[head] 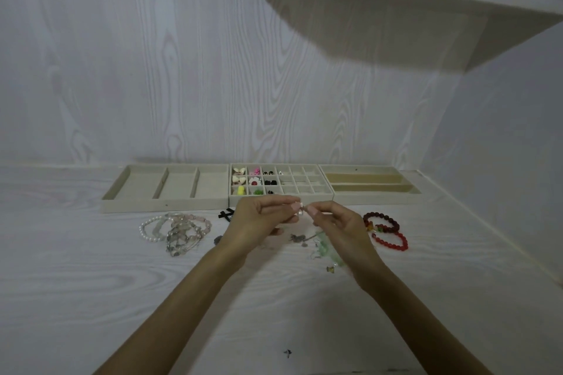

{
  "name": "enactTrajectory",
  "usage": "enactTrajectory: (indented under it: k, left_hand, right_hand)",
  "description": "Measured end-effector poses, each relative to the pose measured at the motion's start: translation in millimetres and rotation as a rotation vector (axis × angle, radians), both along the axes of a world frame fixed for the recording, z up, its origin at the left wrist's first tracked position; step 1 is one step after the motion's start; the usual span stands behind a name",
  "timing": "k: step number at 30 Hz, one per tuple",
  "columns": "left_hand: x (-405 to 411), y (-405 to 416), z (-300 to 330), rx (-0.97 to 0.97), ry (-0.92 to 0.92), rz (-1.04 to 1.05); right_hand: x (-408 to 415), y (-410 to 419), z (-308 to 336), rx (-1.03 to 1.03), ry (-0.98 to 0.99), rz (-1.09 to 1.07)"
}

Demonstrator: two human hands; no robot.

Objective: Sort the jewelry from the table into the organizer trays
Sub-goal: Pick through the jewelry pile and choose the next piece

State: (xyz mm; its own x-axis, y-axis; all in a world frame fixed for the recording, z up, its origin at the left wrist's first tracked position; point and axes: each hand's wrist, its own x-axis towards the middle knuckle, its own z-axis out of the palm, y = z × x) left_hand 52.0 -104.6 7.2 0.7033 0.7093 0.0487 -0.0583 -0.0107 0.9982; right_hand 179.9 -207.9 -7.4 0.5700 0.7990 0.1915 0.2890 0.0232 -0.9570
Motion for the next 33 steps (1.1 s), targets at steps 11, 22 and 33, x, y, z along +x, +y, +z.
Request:
enactTrajectory:
  k: [11,22,33]
  left_hand:
    - [24.6,35.7,-4.0,0.155,-0.063,0.057]
    - [14.3,126.4,-15.8,0.777,0.681,0.279]
    - [15.9,143.5,-33.3,0.829,0.853,0.273]
  right_hand:
    - [35.7,49.2,28.9,-0.106,-0.499,-0.066]
    - [75.5,109.0,37.4,-0.33,-0.912,-0.02]
    - [94.4,134.6,22.0,-0.601,-1.033,0.134]
